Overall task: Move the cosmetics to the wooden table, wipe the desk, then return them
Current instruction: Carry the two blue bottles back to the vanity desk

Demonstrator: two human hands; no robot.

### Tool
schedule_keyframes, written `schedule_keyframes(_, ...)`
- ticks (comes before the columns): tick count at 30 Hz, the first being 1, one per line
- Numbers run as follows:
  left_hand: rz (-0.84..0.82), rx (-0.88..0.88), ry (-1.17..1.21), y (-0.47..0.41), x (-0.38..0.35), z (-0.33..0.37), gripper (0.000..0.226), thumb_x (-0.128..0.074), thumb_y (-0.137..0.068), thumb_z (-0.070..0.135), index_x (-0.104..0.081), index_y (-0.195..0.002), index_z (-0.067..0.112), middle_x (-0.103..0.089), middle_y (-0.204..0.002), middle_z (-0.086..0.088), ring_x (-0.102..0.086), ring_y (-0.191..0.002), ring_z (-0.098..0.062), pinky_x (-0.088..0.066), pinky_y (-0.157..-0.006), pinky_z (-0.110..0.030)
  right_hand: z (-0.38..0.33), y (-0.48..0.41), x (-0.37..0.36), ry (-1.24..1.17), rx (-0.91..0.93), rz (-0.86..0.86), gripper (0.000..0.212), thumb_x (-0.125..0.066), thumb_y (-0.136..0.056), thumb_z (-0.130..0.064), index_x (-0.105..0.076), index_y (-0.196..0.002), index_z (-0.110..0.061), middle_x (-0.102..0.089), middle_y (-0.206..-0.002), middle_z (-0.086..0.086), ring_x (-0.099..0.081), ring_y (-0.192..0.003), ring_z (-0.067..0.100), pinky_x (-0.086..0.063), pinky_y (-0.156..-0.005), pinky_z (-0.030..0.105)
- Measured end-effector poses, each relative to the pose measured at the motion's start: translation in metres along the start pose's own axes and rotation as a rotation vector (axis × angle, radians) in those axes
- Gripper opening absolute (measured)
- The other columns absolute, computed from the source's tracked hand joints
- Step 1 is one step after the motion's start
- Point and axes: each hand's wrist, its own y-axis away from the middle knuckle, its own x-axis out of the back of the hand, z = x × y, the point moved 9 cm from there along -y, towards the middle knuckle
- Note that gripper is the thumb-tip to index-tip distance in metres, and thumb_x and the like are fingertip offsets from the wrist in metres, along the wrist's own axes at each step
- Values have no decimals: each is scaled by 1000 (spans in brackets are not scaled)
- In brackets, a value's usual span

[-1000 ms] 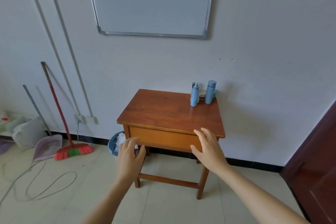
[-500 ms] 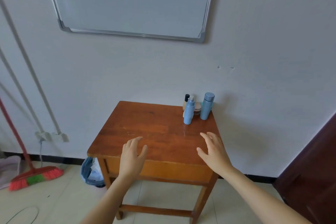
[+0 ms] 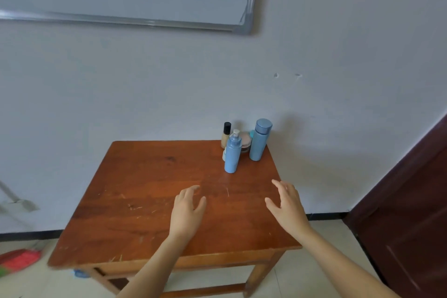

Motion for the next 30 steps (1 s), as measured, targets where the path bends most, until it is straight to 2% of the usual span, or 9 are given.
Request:
schedule_keyframes(4, -34, 21, 9, -43, -38, 25, 43, -53, -90, 25, -43, -131, 18, -50, -128, -2, -43, -116, -14, -38, -93, -24, 16, -55, 13, -58, 38, 30, 55, -51, -91, -29, -29, -140, -16, -34, -138, 5, -32, -127, 16, -30, -99, 23)
schedule_keyframes(8, -40, 55, 34, -84, -68, 50, 52, -60, -85, 26, -40, -133, 18, -48, -131, -1, -44, -120, -16, -41, -100, -33, 26, -116, 17, -146, 66, 22, 58, -54, -90, -27, -27, -141, -15, -35, -137, 6, -32, -128, 18, -26, -99, 20)
schedule_keyframes(12, -2, 92, 70, -113, -90, 61, 61, -66, -80, 22, -37, -134, 17, -46, -133, -2, -43, -122, -16, -39, -95, -27, 29, -168, 17, -247, 78, 29, 63, -59, -87, -23, -28, -140, -12, -36, -136, 10, -33, -128, 20, -25, -100, 22)
schedule_keyframes(14, 47, 119, 97, -120, -93, 60, 64, -69, -78, 20, -38, -133, 19, -47, -133, -1, -43, -123, -16, -40, -96, -27, 29, -187, 11, -304, 93, 21, 67, -63, -84, -19, -27, -140, -10, -36, -136, 11, -34, -128, 21, -27, -99, 22)
schedule_keyframes(18, 82, 146, 83, -130, -96, 53, 68, -74, -73, 21, -39, -131, 22, -49, -133, 1, -46, -122, -17, -43, -101, -38, 26, -213, 2, -497, 116, 29, 77, -72, -76, -12, -27, -139, -10, -40, -131, 10, -43, -120, 20, -36, -93, 24)
schedule_keyframes(21, 62, 175, 103, -133, -102, 49, 70, -75, -73, 21, -38, -132, 22, -49, -131, 4, -46, -118, -12, -42, -98, -31, 22, -224, -4, -584, 122, 36, 80, -74, -73, -8, -28, -138, -9, -41, -135, 7, -40, -119, 10, -35, -92, 21)
schedule_keyframes(24, 77, 214, 149, -137, -104, 47, 64, -72, -75, 19, -40, -130, 21, -50, -123, 8, -46, -111, -9, -39, -93, -24, 24, -230, -11, -608, 119, 39, 76, -76, -71, -9, -33, -134, -9, -45, -133, 8, -46, -119, 16, -38, -89, 21)
schedule_keyframes(27, 81, 214, 190, -139, -104, 48, 60, -72, -76, 16, -41, -126, 23, -49, -115, 13, -47, -107, -7, -37, -89, -21, 27, -231, -12, -617, 110, 47, 74, -77, -70, -9, -36, -132, -8, -49, -129, 8, -49, -110, 11, -40, -85, 21)
schedule_keyframes(30, 83, 198, 237, -139, -104, 46, 56, -73, -74, 13, -41, -115, 31, -53, -105, 18, -51, -103, -8, -39, -87, -22, 25, -228, -7, -624, 104, 63, 71, -78, -68, -8, -39, -128, -11, -53, -120, 0, -50, -103, 9, -41, -81, 21)
